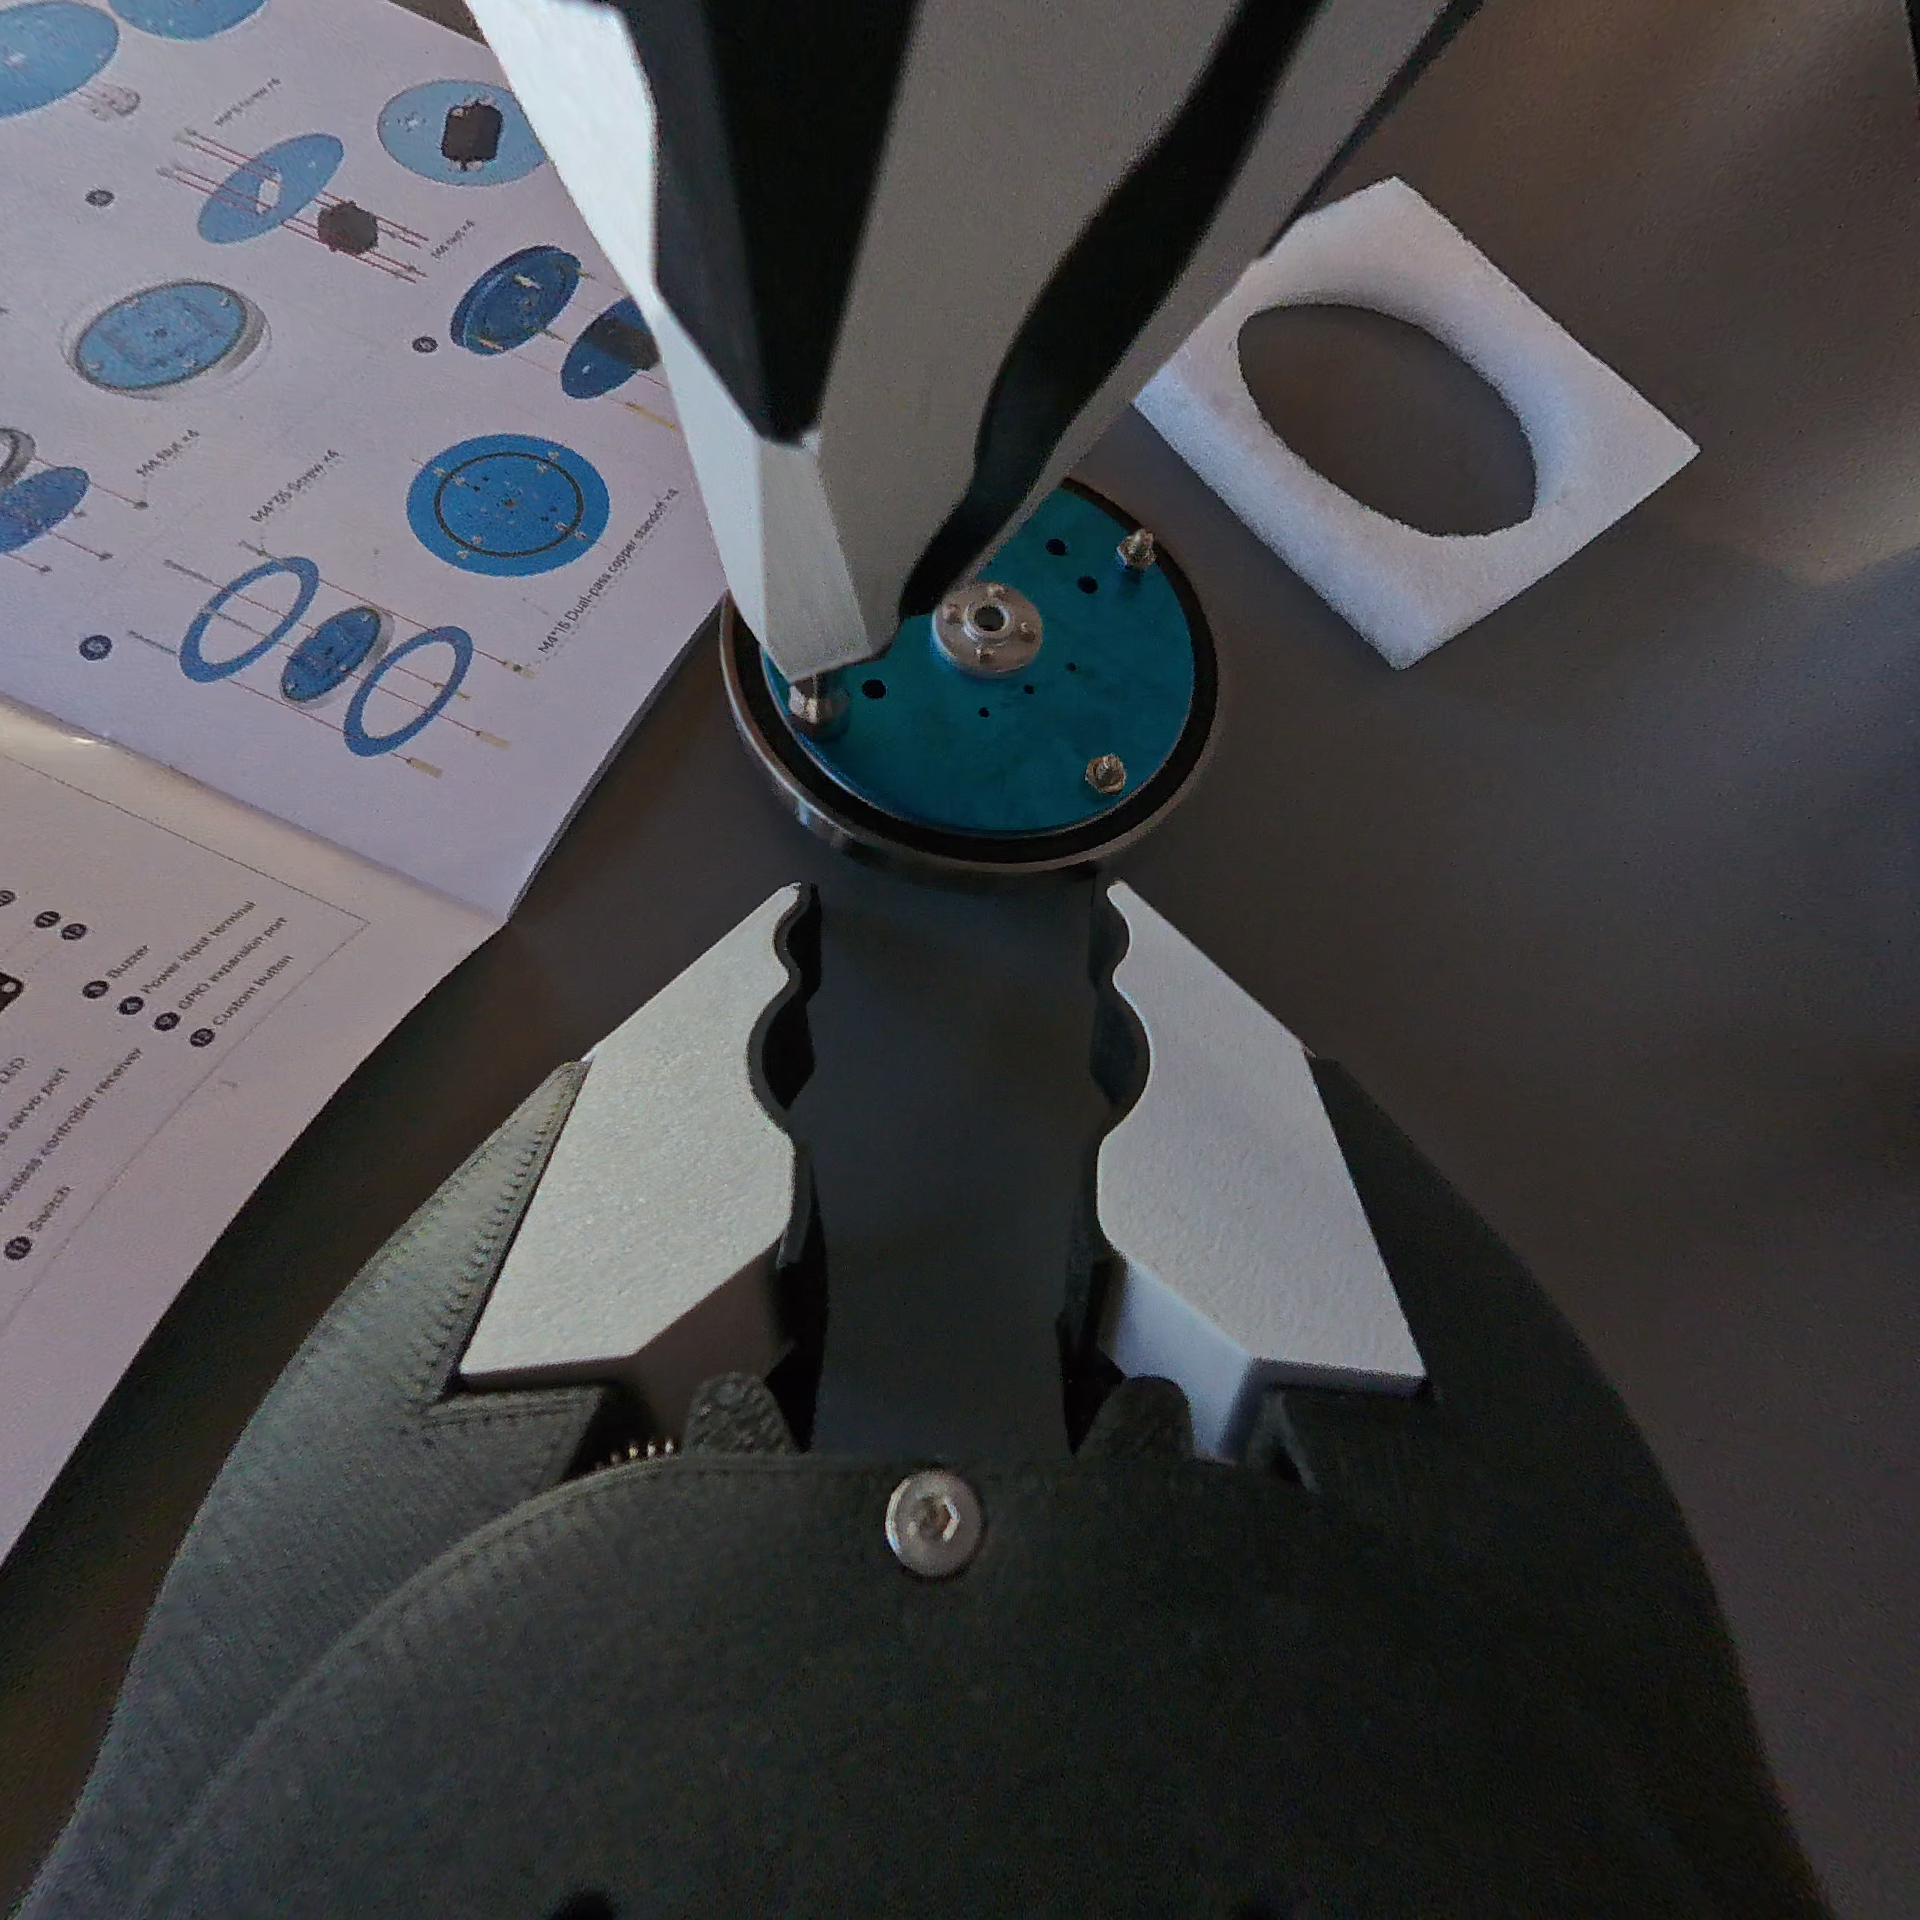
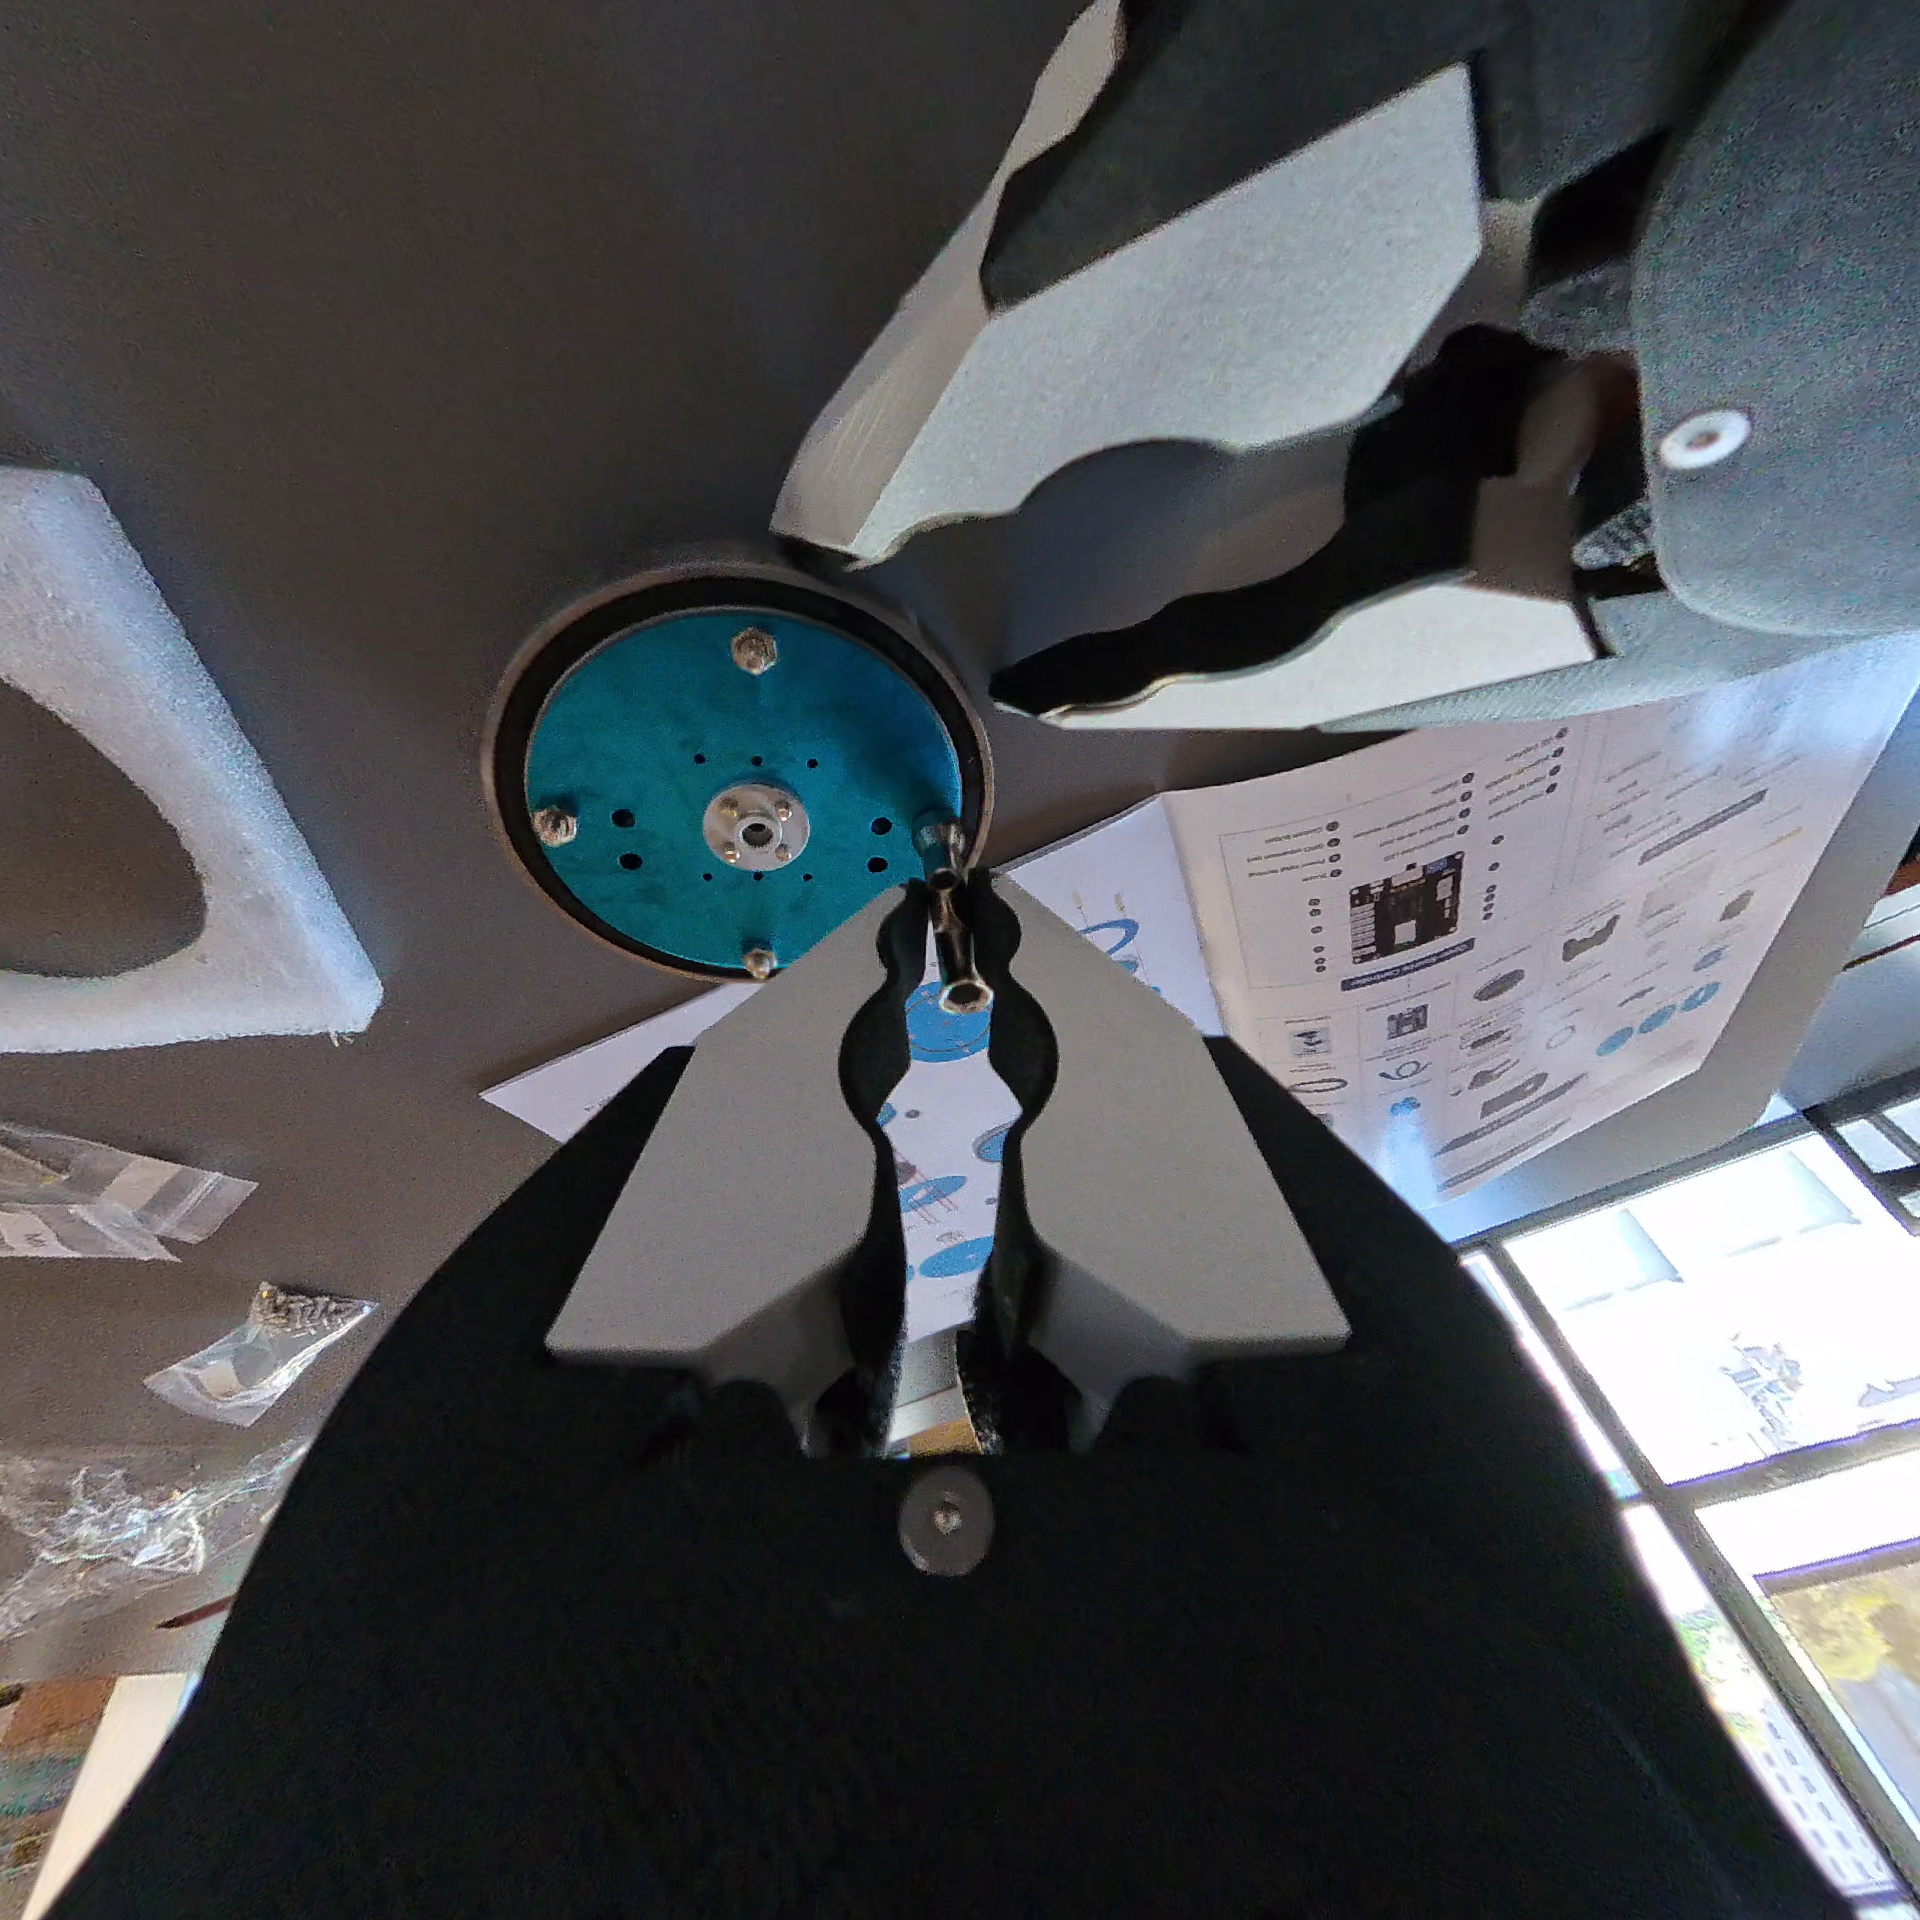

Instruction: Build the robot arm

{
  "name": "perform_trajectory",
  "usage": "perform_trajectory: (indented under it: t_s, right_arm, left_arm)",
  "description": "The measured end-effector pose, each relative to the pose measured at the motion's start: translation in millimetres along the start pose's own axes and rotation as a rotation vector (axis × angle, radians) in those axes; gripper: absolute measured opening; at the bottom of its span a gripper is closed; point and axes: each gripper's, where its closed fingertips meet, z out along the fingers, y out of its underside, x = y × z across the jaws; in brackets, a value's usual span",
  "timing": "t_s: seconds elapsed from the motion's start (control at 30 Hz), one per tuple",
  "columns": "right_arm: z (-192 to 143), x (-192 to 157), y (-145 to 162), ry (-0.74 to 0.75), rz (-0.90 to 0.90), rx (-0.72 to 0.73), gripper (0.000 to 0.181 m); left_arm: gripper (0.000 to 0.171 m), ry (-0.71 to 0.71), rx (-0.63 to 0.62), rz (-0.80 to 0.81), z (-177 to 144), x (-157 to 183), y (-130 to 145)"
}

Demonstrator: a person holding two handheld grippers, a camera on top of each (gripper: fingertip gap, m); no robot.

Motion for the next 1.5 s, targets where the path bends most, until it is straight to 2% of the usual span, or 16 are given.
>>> perform_trajectory:
  t_s: [0.47, 0.63, 0.9, 1.13, 1.27, 1.33, 1.37, 1.4, 1.5]
  right_arm:
    - [3, 4, 3, 0.04, 0.011, -0.01, 0.014]
    - [2, 1, 0, 0.03, 0.002, -0.003, 0.004]
    - [1, -1, 3, 0.014, 0.076, 0.033, 0.001]
    - [-17, 10, 1, 0.116, 0.109, 0.107, 0.003]
    - [-47, 37, 23, 0.285, 0.346, 0.233, 0.008]
    - [-57, 41, 33, 0.32, 0.556, 0.412, 0.009]
    - [-58, 42, 44, 0.337, 0.681, 0.486, 0.016]
    - [-55, 35, 52, 0.315, 0.79, 0.561, 0.024]
    - [-36, 6, 73, 0.252, 1.004, 0.705, 0.028]
  left_arm:
    - [0.05, 0.014, 0.0, -0.002, 1, 3, -1]
    - [0.05, 0.013, 0.0, -0.003, 1, 2, -1]
    - [0.049, 0.013, 0.0, -0.002, 2, 3, -1]
    - [0.049, 0.016, 0.0, -0.001, 2, 3, -1]
    - [0.049, 0.012, -0.002, 0.008, 1, 4, 0]
    - [0.049, 0.008, -0.004, 0.011, 1, 4, 0]
    - [0.049, 0.007, -0.005, 0.011, 0, 3, 0]
    - [0.049, 0.005, -0.003, 0.009, -1, 3, 0]
    - [0.049, 0.002, 0.016, -0.003, -7, 1, -3]
